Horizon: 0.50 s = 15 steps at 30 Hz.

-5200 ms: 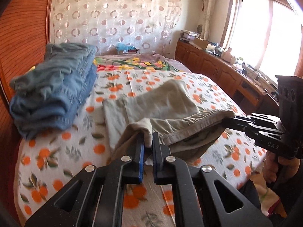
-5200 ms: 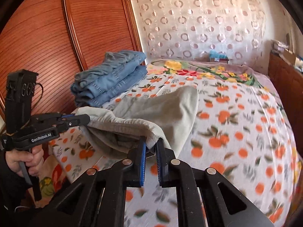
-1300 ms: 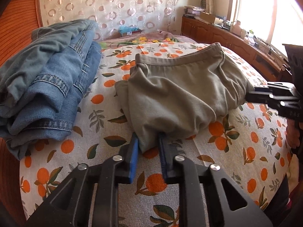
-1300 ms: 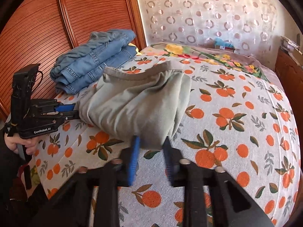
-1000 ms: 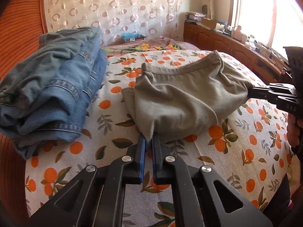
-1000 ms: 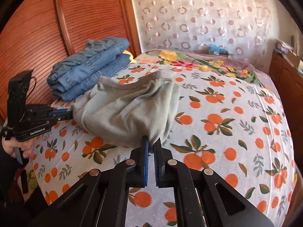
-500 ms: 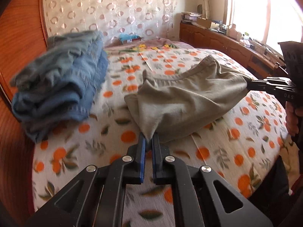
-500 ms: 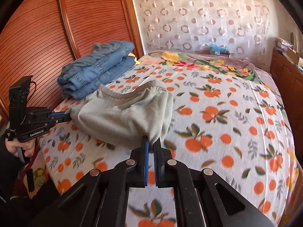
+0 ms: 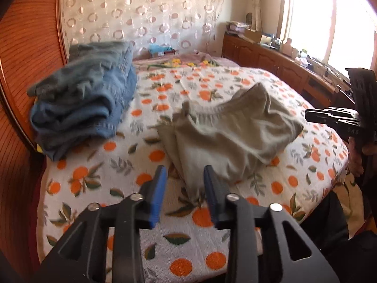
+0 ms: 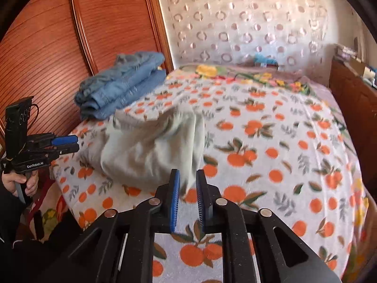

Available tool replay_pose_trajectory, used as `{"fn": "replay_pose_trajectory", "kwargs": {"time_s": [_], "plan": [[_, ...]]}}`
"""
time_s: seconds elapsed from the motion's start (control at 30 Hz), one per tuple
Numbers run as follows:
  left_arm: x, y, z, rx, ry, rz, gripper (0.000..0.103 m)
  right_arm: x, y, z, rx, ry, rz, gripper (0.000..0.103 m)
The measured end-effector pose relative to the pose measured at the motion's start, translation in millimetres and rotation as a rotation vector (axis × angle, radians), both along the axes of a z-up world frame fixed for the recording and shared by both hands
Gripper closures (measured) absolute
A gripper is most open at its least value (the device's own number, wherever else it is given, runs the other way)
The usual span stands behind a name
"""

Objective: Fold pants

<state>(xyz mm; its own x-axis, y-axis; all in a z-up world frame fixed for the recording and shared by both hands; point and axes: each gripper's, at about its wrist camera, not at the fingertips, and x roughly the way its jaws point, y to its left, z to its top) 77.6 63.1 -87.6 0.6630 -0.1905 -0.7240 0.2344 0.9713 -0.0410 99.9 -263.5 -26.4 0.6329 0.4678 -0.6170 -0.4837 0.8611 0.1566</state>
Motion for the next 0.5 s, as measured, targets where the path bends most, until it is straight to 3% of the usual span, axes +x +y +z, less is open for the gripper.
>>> {"fn": "replay_pose_trajectory", "kwargs": {"time_s": [0.13,0.2,0.37,0.5], "plan": [[17.6,-11.6,8.7,-0.007,-0.022,-0.025,0.067,6.5,14.3,12.3,0.004,-0.032,0.031,0.08],[30.8,-22.2,10.1,-0.02,-0.026,-0.06,0.067,16.9,25.9,11.6,0.003,-0.035,0.047,0.073],[64.3,-44.1,0.9,0.002,0.009,-0.093,0.067,61.2,45.8,-7.9,-0.031,0.019,0.019,0.072],[83.4,-41.0,-12.6,0.017,0.054,-0.062,0.067,84.8,46.7,-17.9,-0.038,0.069,0.004,0.072]]}}
